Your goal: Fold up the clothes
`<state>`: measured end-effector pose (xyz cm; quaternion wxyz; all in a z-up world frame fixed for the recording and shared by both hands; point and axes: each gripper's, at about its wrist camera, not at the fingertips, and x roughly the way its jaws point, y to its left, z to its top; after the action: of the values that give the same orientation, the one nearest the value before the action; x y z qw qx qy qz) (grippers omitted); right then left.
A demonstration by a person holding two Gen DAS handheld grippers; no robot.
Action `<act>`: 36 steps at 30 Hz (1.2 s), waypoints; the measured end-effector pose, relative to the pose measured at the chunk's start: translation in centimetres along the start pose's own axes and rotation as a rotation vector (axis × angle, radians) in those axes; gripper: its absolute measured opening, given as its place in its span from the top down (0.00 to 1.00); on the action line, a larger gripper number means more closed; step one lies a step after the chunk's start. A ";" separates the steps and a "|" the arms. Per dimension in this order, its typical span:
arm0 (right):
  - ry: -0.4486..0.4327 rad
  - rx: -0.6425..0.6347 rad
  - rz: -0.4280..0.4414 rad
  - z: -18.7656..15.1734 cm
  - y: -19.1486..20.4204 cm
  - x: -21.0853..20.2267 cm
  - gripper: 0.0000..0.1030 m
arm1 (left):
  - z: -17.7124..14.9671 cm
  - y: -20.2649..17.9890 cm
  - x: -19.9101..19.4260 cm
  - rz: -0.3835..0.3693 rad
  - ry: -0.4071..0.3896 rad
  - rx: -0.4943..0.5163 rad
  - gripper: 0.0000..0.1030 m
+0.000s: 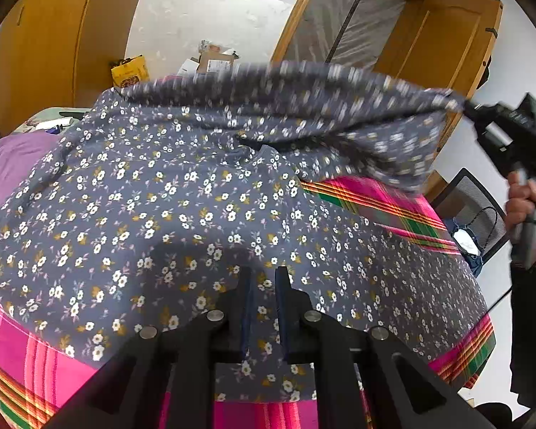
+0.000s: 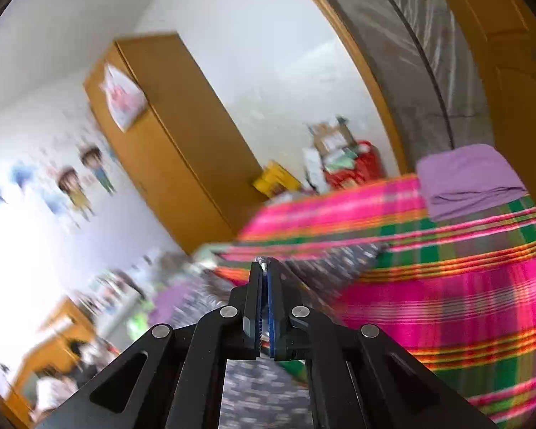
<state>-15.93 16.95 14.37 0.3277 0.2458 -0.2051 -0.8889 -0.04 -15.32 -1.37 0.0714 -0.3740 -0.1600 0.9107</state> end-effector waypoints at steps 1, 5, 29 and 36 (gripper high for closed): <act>-0.017 0.012 0.014 0.3 0.3 -0.4 0.98 | 0.0 -0.1 0.1 0.000 0.003 -0.001 0.89; -0.053 0.034 -0.026 2.3 0.1 1.5 0.98 | -0.2 -0.5 0.3 -0.008 0.009 0.003 0.89; 0.313 0.071 -0.375 -0.9 -15.9 11.9 0.64 | -0.4 -0.8 0.8 -0.046 0.017 -0.003 0.89; 0.355 0.088 -0.373 -2.8 -16.5 13.3 0.64 | -0.3 -0.6 0.2 -0.045 0.009 -0.012 0.89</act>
<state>-31.13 18.82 -0.54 0.1779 0.4454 -0.1338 -0.8672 0.01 -14.65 -1.49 0.0905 -0.3747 -0.1735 0.9062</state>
